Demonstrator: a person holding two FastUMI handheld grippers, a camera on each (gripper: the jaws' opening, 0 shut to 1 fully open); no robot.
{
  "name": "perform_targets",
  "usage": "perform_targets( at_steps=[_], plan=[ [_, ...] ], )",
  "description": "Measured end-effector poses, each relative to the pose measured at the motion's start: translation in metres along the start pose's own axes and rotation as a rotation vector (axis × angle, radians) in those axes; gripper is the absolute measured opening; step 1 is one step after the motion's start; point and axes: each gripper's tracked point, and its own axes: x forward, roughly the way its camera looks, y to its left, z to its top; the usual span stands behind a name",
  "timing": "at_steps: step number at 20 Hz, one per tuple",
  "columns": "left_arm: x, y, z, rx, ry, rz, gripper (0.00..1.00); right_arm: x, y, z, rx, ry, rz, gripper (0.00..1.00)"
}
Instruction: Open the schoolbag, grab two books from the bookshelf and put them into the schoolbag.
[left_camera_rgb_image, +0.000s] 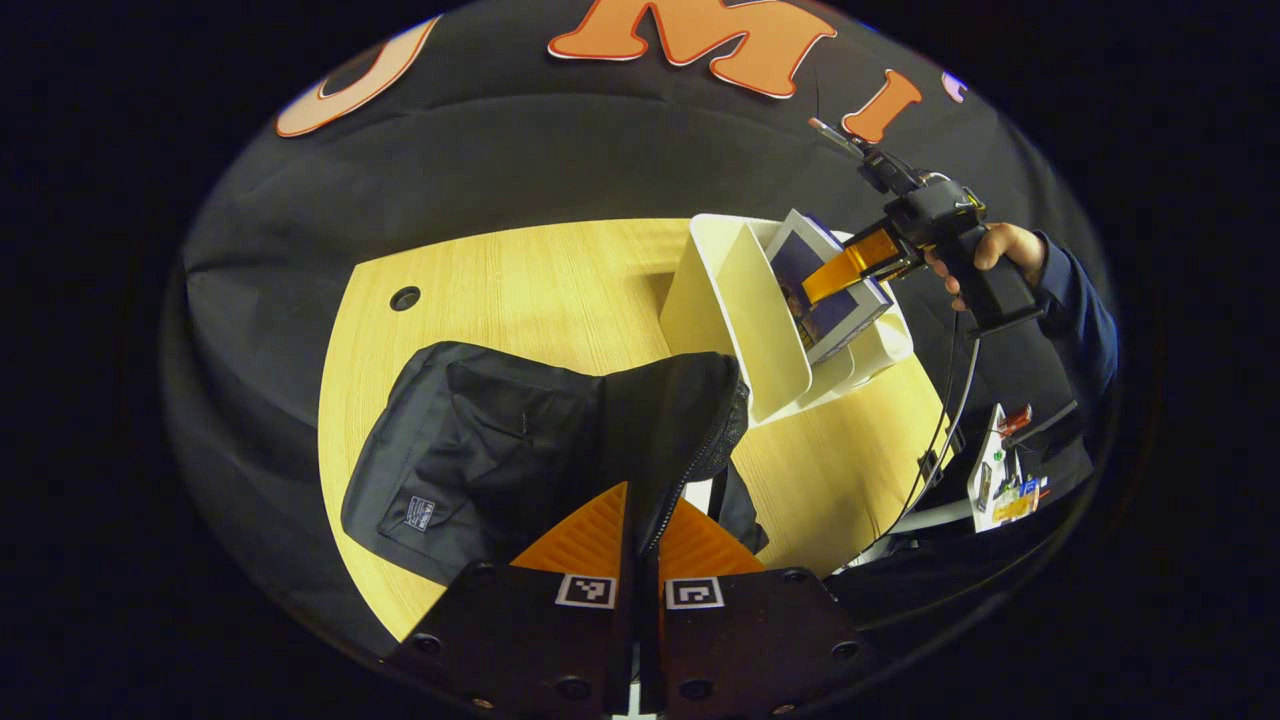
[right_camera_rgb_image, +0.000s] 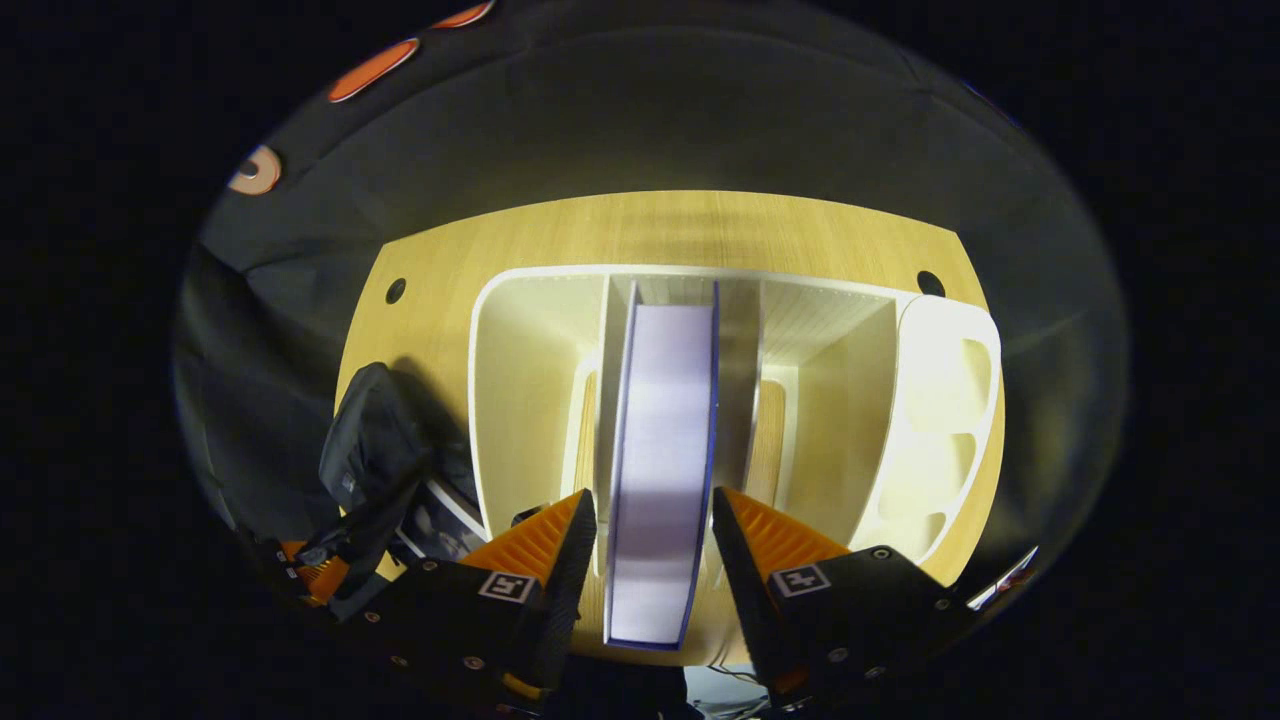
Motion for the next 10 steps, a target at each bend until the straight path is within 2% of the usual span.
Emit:
perform_targets(
  at_steps=[5, 10],
  plan=[
    [0.001, 0.001, 0.0, 0.002, -0.006, -0.016, 0.04, 0.0, -0.006, -0.003, 0.024, 0.004, -0.042, 0.4],
    [0.0, 0.001, 0.001, 0.022, -0.011, -0.035, 0.04, -0.024, -0.01, -0.013, 0.037, -0.033, -0.054, 0.37]
  ],
)
